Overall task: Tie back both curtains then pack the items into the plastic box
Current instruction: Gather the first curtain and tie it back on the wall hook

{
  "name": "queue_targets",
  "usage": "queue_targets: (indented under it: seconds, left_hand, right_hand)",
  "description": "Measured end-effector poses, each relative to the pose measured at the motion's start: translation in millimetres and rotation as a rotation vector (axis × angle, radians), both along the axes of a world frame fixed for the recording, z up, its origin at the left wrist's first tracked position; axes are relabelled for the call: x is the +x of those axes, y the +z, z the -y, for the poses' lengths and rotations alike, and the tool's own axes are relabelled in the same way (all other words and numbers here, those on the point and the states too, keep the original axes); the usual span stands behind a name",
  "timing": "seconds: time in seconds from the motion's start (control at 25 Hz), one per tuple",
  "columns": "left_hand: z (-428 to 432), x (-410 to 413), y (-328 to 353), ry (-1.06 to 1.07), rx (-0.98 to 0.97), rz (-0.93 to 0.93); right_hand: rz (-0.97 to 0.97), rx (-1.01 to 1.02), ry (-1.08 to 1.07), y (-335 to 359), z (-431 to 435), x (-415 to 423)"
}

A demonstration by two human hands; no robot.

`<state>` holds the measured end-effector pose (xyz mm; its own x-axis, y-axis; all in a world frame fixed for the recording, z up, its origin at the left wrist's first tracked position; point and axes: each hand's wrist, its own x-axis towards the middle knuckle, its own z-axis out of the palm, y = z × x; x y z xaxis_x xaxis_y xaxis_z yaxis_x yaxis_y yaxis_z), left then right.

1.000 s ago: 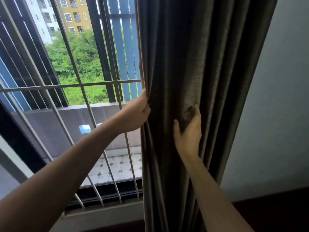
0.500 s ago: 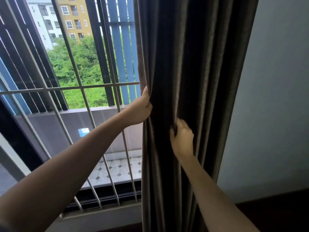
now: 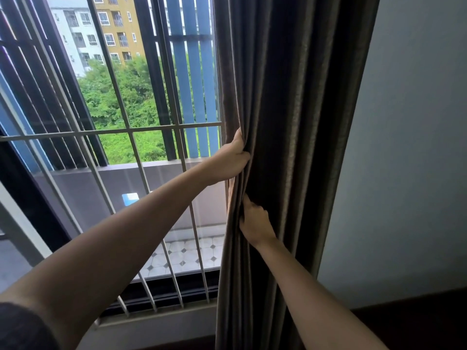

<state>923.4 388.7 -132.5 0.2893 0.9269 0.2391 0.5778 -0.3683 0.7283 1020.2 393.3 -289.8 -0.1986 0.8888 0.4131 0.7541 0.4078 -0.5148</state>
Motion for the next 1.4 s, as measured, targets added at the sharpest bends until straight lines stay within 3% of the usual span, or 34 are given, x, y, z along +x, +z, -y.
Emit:
queue_targets:
  seconds: [0.08, 0.24, 0.4, 0.56, 0.64, 0.72, 0.76, 0.88, 1.04, 1.2, 1.4]
  left_hand:
    - [2.0, 4.0, 2.5, 0.047, 0.033, 0.014]
    - [-0.8, 5.8, 2.4, 0.206, 0.090, 0.262]
    - [-4.5, 16.4, 5.6, 0.325, 0.118, -0.011]
    - [-3.3, 17.0, 9.8, 0.302, 0.133, -0.101]
    - [-2.6, 11.9, 12.4, 0.268, 0.130, -0.191]
    - [-2.8, 3.1, 16.8, 0.238, 0.108, -0.260]
    - [-3.5, -1.1, 17.9, 0.223, 0.095, -0.276]
    - [-5.3, -9.8, 15.2, 0.186, 0.044, -0.233]
    - [-6.5, -9.6, 6.0, 0.172, -0.093, 0.039]
    - [-10.9, -3.4, 3.0, 0.102, -0.123, 0.150]
    - [-18.7, -2.0, -2.4, 0.033, -0.134, 0.164]
  right_hand:
    - [-0.017, -0.013, 0.023, -1.2, 1.7, -5.7]
    - [-0.048, -0.017, 0.030, -4.8, 4.8, -13.3]
    - [-0.081, 0.039, -0.001, -10.5, 9.7, -17.3]
    - [-0.143, 0.009, 0.086, -13.1, 22.4, -12.0]
    - [-0.281, 0.189, 0.040, -1.7, 27.9, -2.8]
    - [-0.486, 0.506, -0.228, 17.0, 27.3, 9.5]
    - [-0.583, 0.564, -0.351, 28.8, 26.0, 16.8]
    - [-0.743, 0.306, -0.318, 56.1, 10.5, 33.0]
    - [-0.419, 0.217, -0.074, 43.7, -0.7, 24.3]
    - [-0.407, -0.071, 0.077, 15.1, 7.6, 10.4]
    - [-0.290, -0.090, 0.059, -6.4, 14.7, 3.3]
